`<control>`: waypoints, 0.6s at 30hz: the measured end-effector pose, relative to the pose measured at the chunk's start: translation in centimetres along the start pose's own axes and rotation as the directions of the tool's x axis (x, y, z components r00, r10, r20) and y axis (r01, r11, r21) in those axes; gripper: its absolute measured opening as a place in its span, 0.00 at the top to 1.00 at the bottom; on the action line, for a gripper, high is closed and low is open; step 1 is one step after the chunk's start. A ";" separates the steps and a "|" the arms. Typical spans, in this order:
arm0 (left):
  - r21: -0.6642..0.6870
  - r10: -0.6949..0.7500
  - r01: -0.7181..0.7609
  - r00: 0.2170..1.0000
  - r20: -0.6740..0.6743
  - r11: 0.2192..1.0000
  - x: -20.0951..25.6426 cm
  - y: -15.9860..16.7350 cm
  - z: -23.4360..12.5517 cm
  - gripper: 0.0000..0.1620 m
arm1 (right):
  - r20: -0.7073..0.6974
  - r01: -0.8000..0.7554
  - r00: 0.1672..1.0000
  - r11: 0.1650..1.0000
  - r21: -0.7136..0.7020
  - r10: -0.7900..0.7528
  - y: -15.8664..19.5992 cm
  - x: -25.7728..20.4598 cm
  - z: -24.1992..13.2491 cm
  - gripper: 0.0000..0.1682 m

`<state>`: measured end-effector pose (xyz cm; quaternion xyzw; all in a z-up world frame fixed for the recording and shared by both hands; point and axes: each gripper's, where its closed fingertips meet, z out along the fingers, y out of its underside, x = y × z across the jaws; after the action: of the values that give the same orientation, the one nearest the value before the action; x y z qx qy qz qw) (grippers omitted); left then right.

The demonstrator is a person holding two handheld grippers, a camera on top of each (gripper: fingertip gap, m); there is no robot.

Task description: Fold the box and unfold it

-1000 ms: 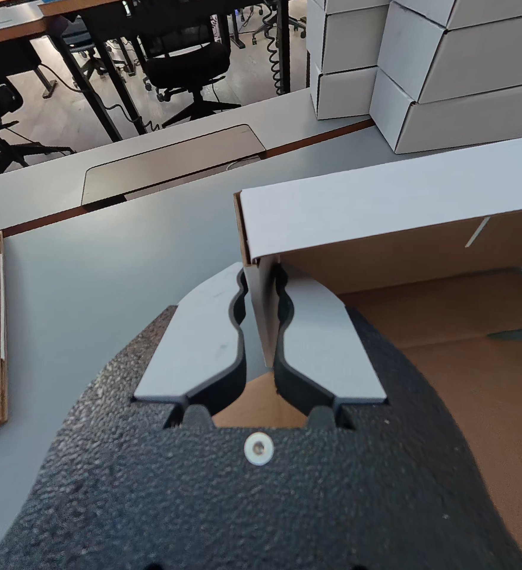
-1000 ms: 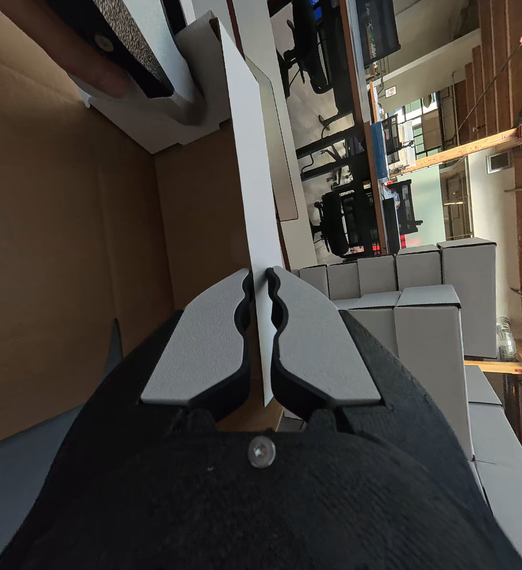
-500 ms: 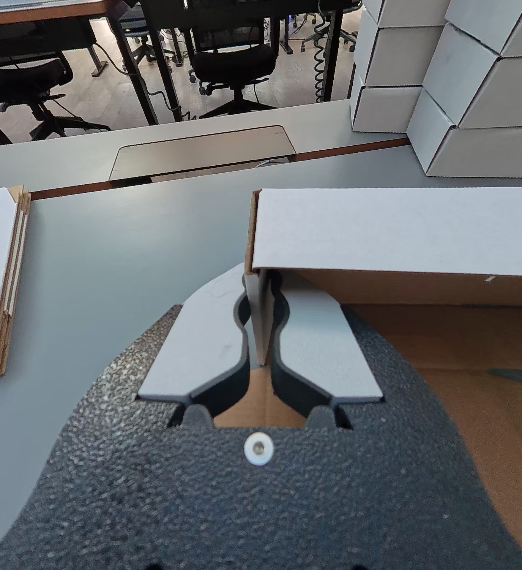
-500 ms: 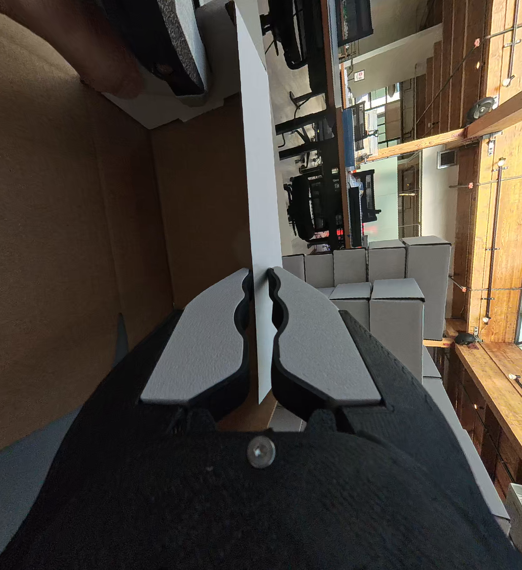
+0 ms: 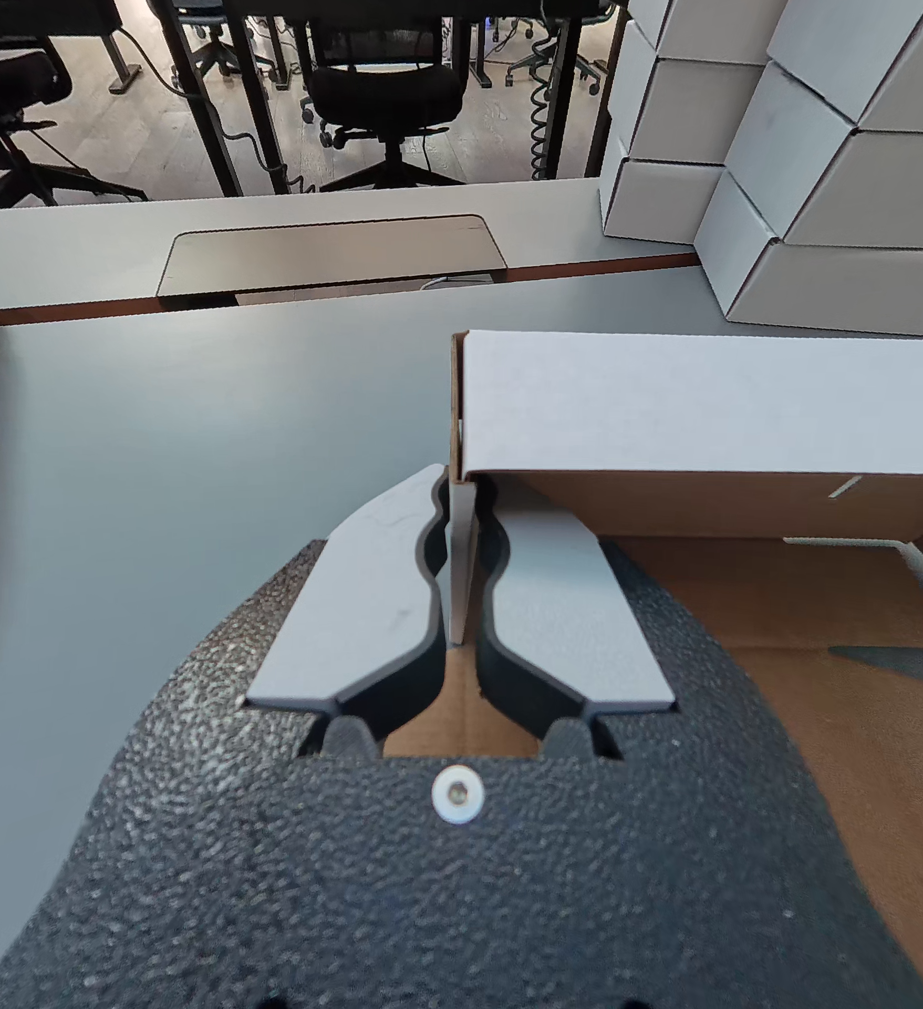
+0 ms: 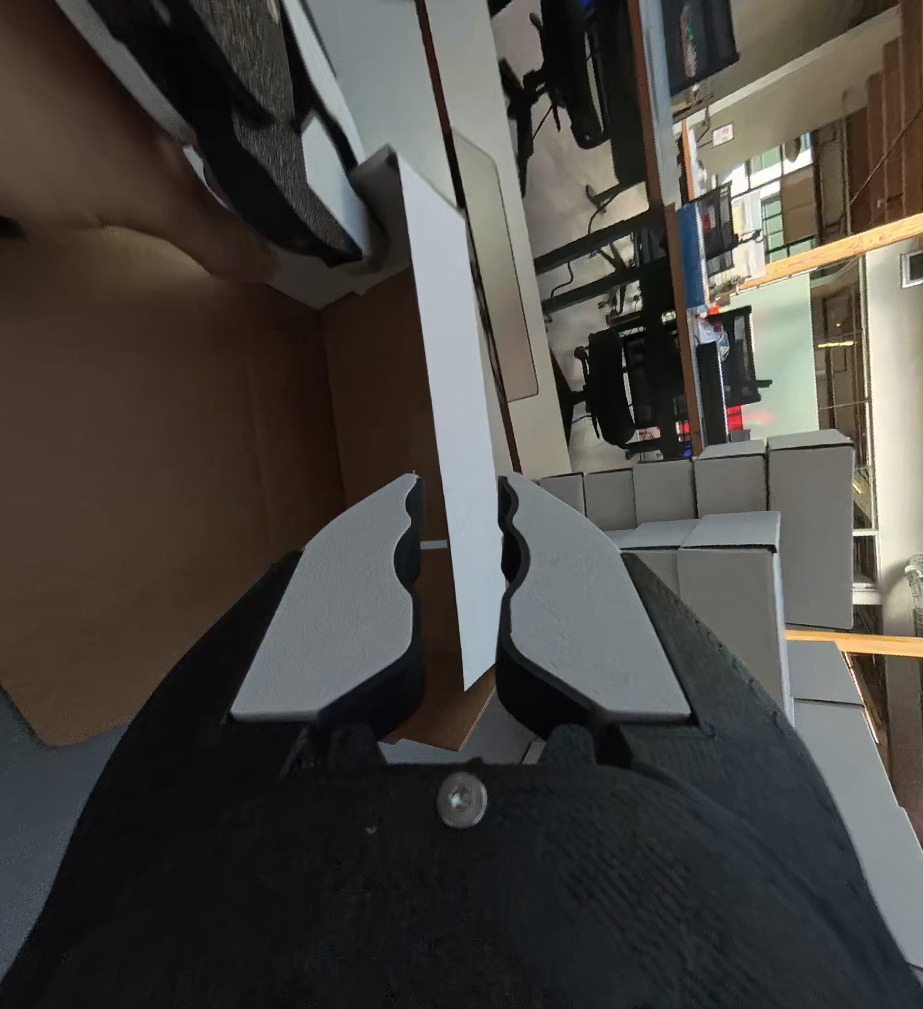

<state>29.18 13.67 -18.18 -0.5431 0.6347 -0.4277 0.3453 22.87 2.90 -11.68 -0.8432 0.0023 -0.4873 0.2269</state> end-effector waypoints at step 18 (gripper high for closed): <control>0.001 0.006 -0.006 1.000 0.001 1.000 0.1 0.0 0.0 0.95 | -0.043 -0.004 0.999 1.000 0.001 0.004 -2.4 -1.6 5.2 1.00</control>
<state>29.16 13.60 -18.21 -0.5411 0.6361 -0.4268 0.3471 25.78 7.41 -14.28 -0.8323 0.0087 -0.5050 0.2283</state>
